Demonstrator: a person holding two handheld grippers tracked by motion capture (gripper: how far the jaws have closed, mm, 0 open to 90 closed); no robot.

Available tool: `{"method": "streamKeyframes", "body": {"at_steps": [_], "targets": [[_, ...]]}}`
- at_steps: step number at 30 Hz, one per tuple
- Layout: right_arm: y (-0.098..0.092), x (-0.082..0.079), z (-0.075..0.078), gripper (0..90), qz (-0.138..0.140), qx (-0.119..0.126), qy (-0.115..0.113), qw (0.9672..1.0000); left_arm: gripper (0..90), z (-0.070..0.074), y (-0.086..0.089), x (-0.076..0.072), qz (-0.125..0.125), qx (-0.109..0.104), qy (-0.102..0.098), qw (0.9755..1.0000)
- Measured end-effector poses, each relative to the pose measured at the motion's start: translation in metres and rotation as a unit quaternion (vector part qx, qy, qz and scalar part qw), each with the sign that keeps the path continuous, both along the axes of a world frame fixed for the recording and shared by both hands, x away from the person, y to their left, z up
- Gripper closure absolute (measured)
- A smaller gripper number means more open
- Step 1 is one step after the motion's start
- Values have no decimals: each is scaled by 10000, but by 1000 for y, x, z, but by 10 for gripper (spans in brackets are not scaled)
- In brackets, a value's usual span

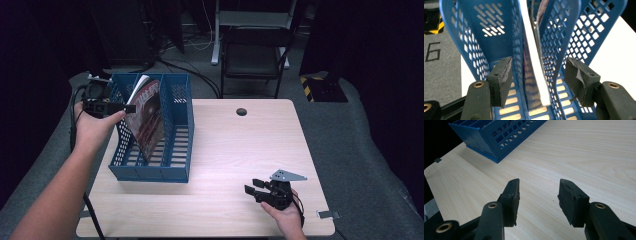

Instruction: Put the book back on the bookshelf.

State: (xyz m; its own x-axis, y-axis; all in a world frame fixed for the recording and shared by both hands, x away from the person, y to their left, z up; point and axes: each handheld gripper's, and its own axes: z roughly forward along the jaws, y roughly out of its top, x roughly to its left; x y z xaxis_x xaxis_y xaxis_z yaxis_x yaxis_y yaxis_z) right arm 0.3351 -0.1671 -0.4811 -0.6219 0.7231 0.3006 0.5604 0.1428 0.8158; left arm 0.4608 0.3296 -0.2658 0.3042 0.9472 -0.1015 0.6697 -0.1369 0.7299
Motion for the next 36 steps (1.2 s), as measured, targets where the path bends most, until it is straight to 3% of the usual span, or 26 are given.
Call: {"method": "streamKeyframes", "body": {"at_steps": [6,12,18,19,23,27,28,29,31,33,36], "targets": [[-1,1,-1,512,-33,7,40,10000,396,10,-3,-7,-402,191,-58,9990],[-1,1,-1,509,-20,-7,14,10000,396,14,-6,-17,-557,178,-193,9981],[1,1,-2,508,-4,-6,44,10000,396,18,-7,-31,-864,294,-90,9958],[1,1,-2,508,-2,-8,48,10000,396,18,-8,-33,-863,288,-199,9957],[0,1,-1,507,-30,12,63,10000,396,21,-10,-44,-1018,270,-244,9941],[1,2,-2,506,2,-16,26,10000,395,24,-16,-55,-1265,276,-250,9913],[3,1,-1,506,8,-25,59,10000,396,24,-21,-61,-1395,271,-253,9895],[3,1,-1,506,8,-25,59,10000,396,24,-21,-61,-1395,271,-253,9895],[3,1,-1,506,22,-35,51,10000,395,22,-27,-67,-1530,267,-269,9875],[3,1,-1,504,14,-42,44,10000,395,16,-36,-75,-1755,258,-224,9839],[3,0,-1,503,-12,-48,34,10000,395,11,-41,-79,-1857,266,-185,9821]]}}
